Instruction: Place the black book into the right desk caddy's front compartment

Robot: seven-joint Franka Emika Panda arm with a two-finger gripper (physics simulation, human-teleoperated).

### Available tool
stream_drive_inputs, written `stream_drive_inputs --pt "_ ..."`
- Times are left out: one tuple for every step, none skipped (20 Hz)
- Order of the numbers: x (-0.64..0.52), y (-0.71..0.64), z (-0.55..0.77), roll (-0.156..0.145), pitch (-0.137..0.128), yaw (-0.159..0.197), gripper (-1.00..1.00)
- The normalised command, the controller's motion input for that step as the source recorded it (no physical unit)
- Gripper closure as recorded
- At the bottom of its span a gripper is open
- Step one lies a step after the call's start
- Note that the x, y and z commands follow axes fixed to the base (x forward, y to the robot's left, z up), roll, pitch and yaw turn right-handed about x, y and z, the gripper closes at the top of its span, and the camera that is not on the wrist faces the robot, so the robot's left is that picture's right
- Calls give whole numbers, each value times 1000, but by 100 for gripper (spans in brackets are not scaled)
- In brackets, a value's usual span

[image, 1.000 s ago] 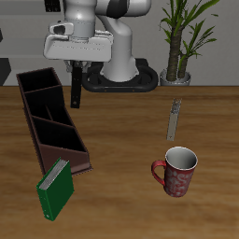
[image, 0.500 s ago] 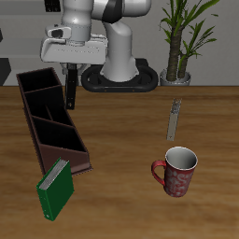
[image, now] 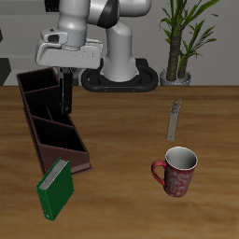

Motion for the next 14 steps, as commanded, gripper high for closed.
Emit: stream_drive_inputs --pt "44 -66 -48 -26 -42 44 100" --pt "60 -62 -62 -1 27 -36 100" --pt "37 -67 -79 -15 41 -57 100" --pt "47 -44 -19 -12 -30 9 100" --pt "-45 74 -22 0 0 0 100" --pt "-1 4 -55 13 -9 -9 100" --pt "31 -61 -103 -2 22 -18 100" --pt "29 -49 -152 -11 26 -30 100" --pt "0 0 0 0 0 0 100" --pt "13 -48 -334 0 66 -17 100" --pt "1 -7 -201 19 27 15 100" --pt "7 -46 -189 12 21 25 100" --pt "33 -146 -212 -21 64 -47 100" --pt "-34 -93 -139 -24 2 20 100"
